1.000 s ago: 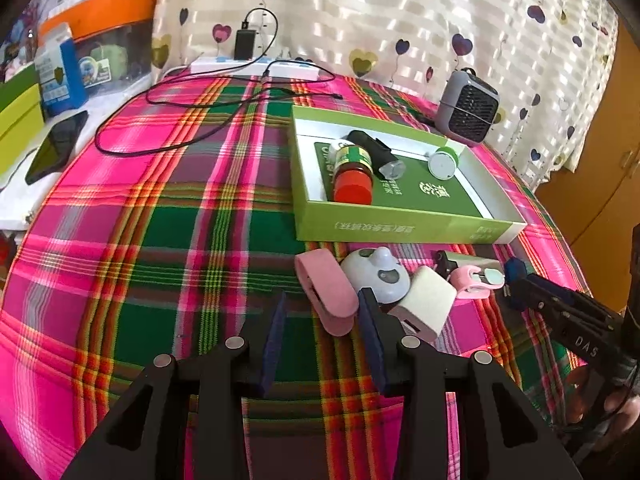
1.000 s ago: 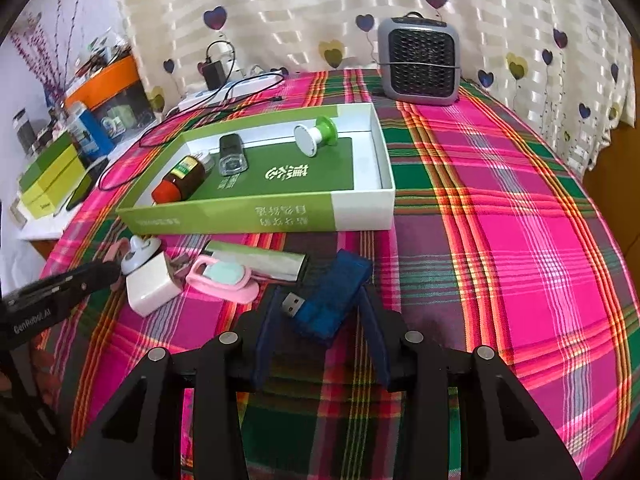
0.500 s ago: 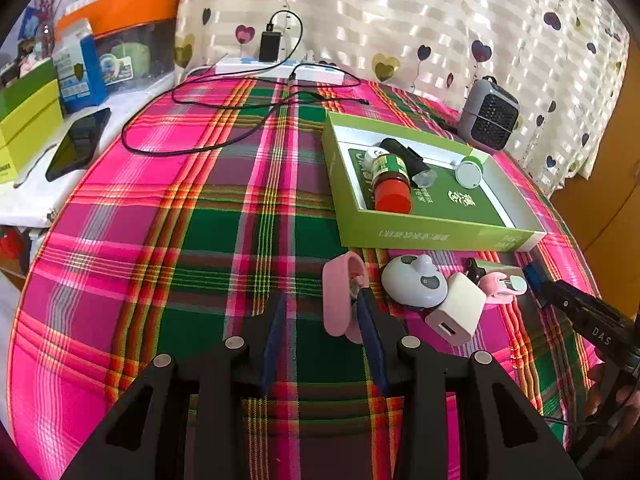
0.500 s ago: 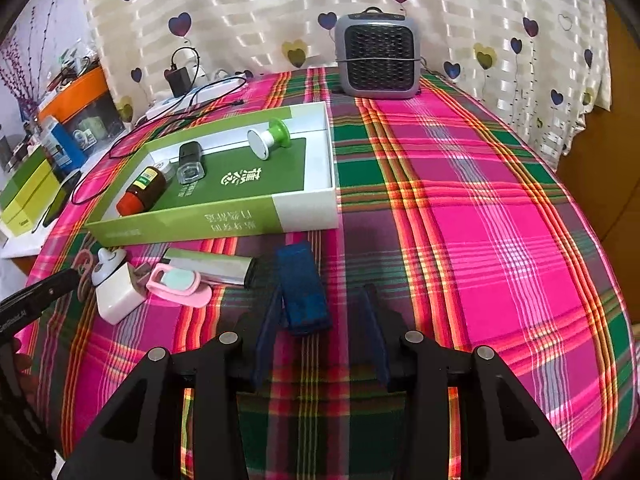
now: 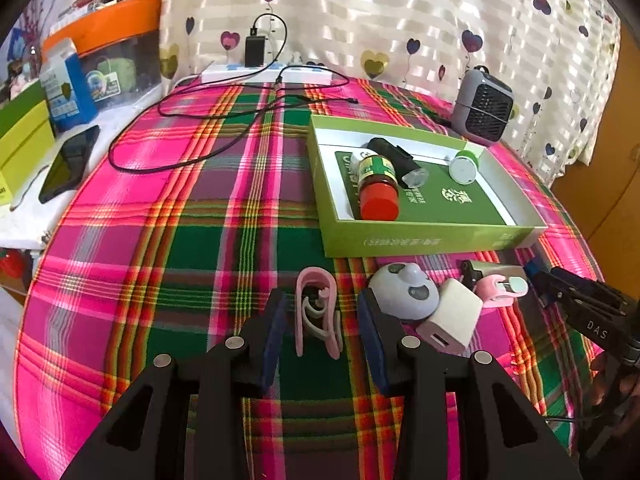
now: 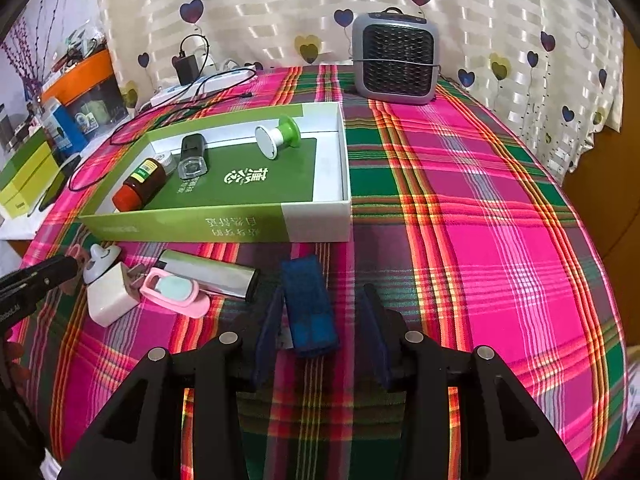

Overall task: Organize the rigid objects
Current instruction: 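Grasp the pink clip with the left tool while the right tool lifts the blue stick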

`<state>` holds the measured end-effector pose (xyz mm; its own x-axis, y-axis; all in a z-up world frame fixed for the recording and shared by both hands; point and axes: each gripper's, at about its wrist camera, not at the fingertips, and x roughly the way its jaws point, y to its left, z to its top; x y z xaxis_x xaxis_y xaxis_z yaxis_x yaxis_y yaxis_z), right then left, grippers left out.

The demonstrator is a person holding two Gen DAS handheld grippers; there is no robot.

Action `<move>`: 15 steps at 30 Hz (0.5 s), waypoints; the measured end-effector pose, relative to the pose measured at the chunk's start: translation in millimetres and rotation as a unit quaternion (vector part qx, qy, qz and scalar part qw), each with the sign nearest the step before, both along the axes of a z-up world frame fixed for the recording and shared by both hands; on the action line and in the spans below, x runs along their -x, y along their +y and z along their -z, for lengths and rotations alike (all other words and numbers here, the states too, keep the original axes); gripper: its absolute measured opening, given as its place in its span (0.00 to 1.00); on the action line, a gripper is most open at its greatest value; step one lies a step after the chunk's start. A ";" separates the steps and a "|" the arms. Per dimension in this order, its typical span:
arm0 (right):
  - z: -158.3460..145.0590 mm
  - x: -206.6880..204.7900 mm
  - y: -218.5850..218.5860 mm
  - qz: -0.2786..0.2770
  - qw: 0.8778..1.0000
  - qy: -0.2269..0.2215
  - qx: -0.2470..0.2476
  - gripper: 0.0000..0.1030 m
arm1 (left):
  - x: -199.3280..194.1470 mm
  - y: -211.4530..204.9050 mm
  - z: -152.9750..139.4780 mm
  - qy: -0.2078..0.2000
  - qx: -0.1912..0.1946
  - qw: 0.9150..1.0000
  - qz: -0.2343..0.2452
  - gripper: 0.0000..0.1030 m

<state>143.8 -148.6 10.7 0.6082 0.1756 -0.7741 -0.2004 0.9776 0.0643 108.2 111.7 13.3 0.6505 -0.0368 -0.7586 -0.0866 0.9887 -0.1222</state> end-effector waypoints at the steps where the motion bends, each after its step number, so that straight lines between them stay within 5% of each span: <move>1: 0.4 -0.9 0.4 0.000 1.000 0.001 0.003 0.40 | -1.2 0.5 1.2 0.003 -0.002 1.000 -0.001 0.35; 15: 2.8 -7.1 3.5 -0.010 1.000 0.004 0.025 0.40 | -5.7 5.9 8.3 0.015 0.001 1.000 -0.009 0.34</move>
